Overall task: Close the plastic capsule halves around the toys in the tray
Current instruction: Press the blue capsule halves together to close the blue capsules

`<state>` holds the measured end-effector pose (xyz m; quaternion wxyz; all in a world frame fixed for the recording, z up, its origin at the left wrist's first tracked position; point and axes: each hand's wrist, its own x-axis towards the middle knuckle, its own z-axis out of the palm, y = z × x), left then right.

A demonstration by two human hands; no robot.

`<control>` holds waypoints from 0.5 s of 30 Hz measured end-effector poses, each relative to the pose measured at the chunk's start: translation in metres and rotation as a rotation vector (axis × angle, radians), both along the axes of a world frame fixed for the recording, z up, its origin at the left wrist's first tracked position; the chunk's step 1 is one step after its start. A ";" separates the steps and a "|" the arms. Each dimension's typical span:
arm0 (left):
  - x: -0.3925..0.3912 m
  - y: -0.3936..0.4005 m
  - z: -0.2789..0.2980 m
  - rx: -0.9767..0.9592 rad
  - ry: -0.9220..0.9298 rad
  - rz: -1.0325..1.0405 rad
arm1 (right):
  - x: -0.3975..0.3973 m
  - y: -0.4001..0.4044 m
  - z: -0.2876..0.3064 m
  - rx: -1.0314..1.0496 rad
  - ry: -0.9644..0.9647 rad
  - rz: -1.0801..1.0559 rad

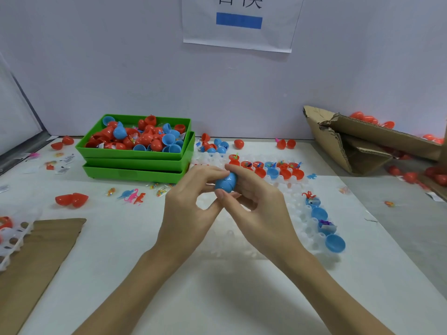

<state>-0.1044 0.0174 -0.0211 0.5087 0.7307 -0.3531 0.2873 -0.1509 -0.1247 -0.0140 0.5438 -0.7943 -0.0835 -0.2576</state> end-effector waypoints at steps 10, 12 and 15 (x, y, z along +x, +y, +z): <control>-0.001 -0.003 0.005 -0.296 0.335 -0.176 | -0.001 -0.016 0.016 0.359 0.085 0.052; 0.000 -0.002 0.007 -0.320 0.343 -0.222 | -0.002 -0.019 0.018 0.453 0.112 0.088; -0.001 -0.001 0.009 -0.283 0.336 -0.264 | -0.002 -0.019 0.021 0.464 0.114 0.072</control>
